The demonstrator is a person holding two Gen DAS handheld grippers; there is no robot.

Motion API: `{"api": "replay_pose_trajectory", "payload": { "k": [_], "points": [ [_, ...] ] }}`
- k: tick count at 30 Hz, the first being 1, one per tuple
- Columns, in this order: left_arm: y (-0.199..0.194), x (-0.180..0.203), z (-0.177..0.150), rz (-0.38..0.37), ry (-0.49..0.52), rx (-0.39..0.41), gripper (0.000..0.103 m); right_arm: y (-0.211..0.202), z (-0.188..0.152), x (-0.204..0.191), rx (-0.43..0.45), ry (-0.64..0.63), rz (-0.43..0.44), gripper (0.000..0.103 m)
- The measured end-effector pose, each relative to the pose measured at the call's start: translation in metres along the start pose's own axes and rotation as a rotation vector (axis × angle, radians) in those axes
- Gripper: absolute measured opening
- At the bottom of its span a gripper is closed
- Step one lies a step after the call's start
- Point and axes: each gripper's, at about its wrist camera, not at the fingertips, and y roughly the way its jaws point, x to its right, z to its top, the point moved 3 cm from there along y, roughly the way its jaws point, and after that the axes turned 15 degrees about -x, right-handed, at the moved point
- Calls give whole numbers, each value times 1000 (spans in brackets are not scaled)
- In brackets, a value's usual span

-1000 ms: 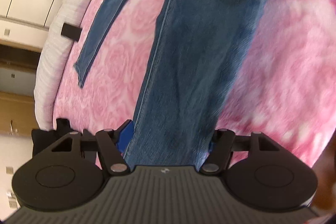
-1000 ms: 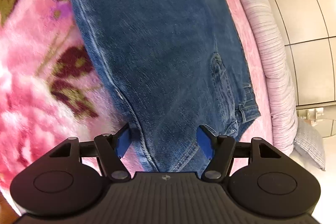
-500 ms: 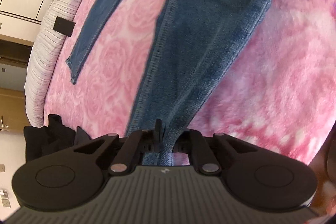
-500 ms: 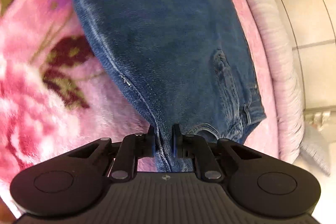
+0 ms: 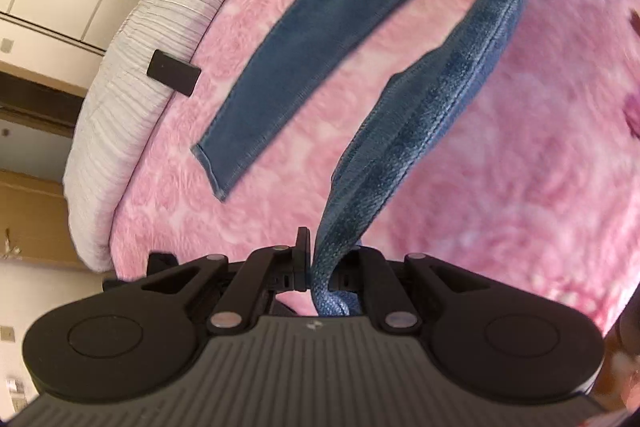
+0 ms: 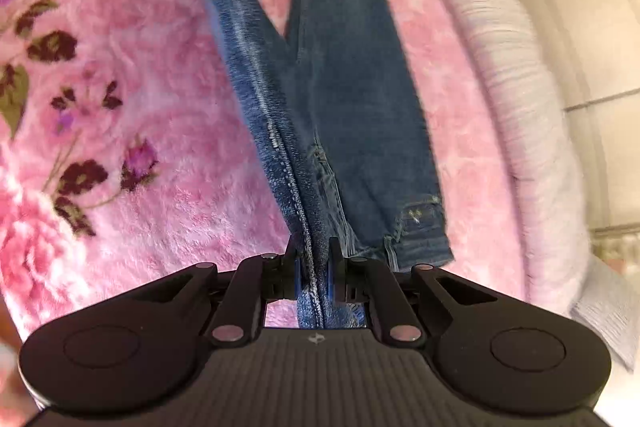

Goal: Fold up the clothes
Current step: 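Grasp a leg hem with the left gripper while the right gripper holds the waist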

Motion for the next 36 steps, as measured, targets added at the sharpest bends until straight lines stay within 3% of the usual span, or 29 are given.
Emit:
{"api": "replay_pose_trajectory", "payload": {
  "k": [5, 13, 23, 30, 36],
  "points": [
    [22, -66, 42, -114, 96, -1, 5, 8, 15, 58, -42, -26, 82, 8],
    [89, -143, 115, -278, 237, -57, 5, 41, 45, 135, -96, -19, 176, 9],
    [174, -188, 202, -411, 234, -198, 6, 122, 72, 209, -107, 11, 350, 12],
    [220, -193, 243, -440, 195, -271, 8, 180, 94, 241, -118, 45, 443, 15],
    [264, -193, 265, -377, 175, -344, 15, 228, 103, 265, -135, 128, 438, 15]
  ]
}}
